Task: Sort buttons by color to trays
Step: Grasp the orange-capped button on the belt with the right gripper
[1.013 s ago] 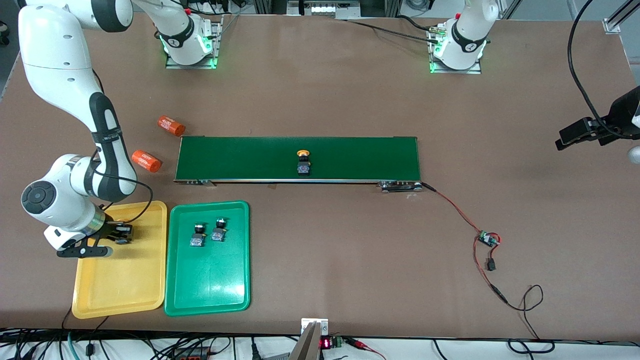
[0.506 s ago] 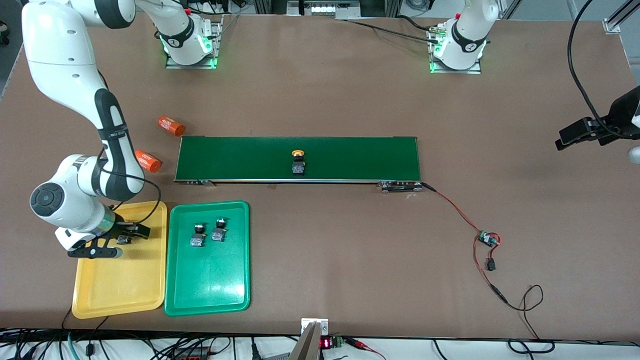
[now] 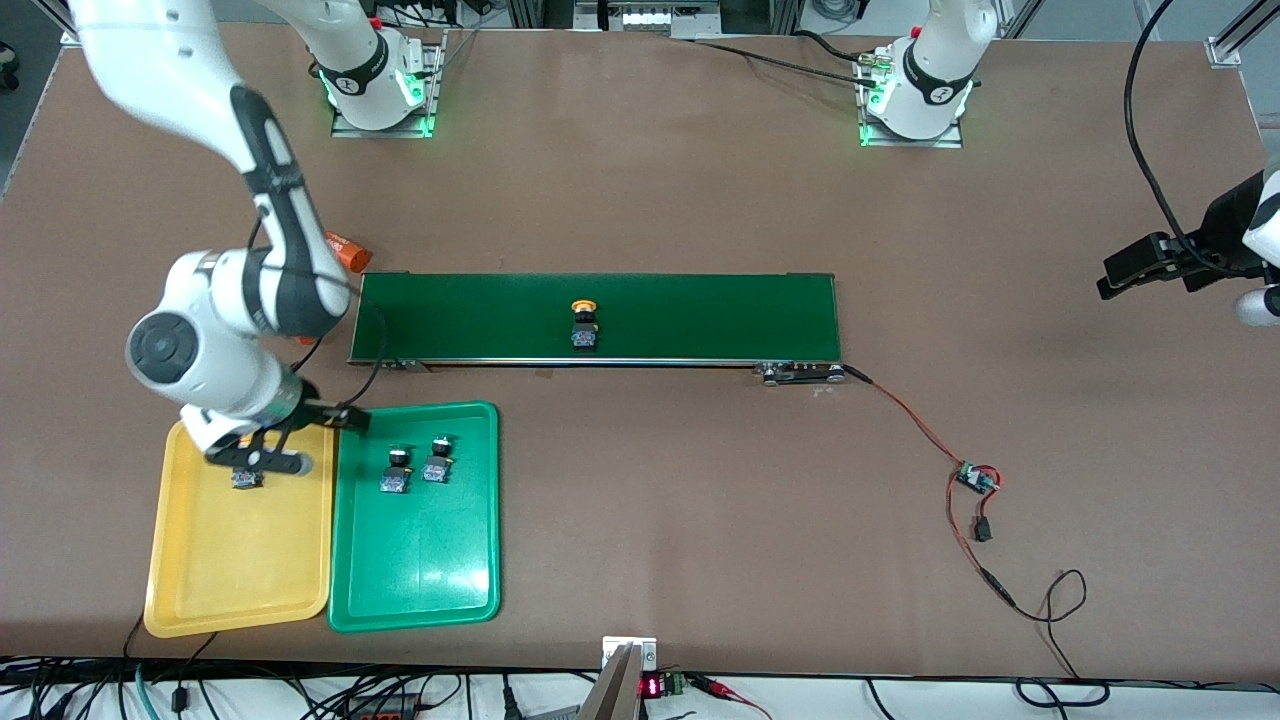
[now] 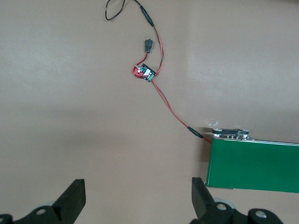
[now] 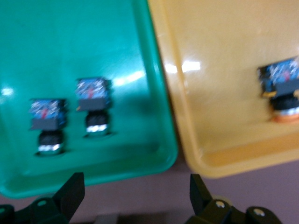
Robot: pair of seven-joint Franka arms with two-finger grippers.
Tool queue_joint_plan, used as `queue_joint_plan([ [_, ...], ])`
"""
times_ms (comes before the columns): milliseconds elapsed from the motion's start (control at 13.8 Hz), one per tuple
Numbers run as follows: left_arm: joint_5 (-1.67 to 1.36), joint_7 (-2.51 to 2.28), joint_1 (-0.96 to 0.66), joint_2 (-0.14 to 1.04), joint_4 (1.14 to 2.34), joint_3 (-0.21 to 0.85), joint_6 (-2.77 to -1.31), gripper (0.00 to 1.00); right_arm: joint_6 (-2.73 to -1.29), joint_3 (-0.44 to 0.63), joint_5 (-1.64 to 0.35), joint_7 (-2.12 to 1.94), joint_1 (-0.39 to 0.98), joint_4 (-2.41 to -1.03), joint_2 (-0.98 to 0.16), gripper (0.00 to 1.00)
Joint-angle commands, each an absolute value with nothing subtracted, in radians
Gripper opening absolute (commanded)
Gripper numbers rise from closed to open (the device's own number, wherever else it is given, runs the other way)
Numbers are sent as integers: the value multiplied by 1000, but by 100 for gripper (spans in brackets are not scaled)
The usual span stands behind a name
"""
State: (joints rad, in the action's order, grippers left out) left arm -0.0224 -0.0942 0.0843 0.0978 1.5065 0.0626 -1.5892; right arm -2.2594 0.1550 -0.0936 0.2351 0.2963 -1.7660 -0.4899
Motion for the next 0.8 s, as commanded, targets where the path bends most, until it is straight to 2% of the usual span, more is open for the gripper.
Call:
queue_joint_plan([
  [0, -28, -78, 92, 87, 1505, 63, -1574, 100, -2292, 161, -106, 387, 412, -1925, -355, 100],
  [145, -28, -78, 94, 87, 1505, 63, -1574, 100, -2325, 161, -106, 493, 494, -1969, -328, 100],
  [362, -28, -78, 94, 87, 1505, 63, -1574, 100, -2457, 161, -104, 656, 599, -2046, -310, 100],
  [723, -28, -78, 95, 87, 1505, 63, -1574, 100, -2459, 163, -104, 716, 696, -2056, -321, 100],
])
